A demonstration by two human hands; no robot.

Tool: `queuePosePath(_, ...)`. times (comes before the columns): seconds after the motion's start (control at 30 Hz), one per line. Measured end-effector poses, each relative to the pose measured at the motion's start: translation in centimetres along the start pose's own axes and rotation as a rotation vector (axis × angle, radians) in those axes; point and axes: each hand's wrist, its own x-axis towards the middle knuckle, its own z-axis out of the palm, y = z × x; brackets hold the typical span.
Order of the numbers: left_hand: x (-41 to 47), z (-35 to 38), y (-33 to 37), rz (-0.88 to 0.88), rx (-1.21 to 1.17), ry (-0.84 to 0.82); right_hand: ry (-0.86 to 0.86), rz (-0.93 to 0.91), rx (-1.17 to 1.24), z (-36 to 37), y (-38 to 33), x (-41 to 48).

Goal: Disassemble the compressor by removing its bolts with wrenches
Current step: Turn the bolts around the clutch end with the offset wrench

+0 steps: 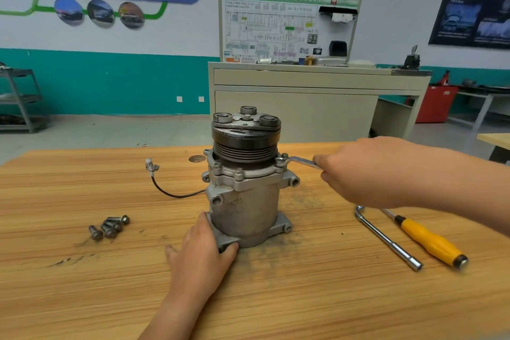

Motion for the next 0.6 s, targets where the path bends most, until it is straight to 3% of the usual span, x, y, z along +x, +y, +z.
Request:
queuePosePath(0.3, -0.3, -0.2, 0.3, 0.036, -0.025, -0.013, 0.099, 0.043, -0.006, 1.0, -0.5, 0.3)
queuePosePath(0.6, -0.5, -0.2, 0.3, 0.037, 0.038, -0.05, 0.162, -0.006, -0.162, 0.8, -1.0, 0.0)
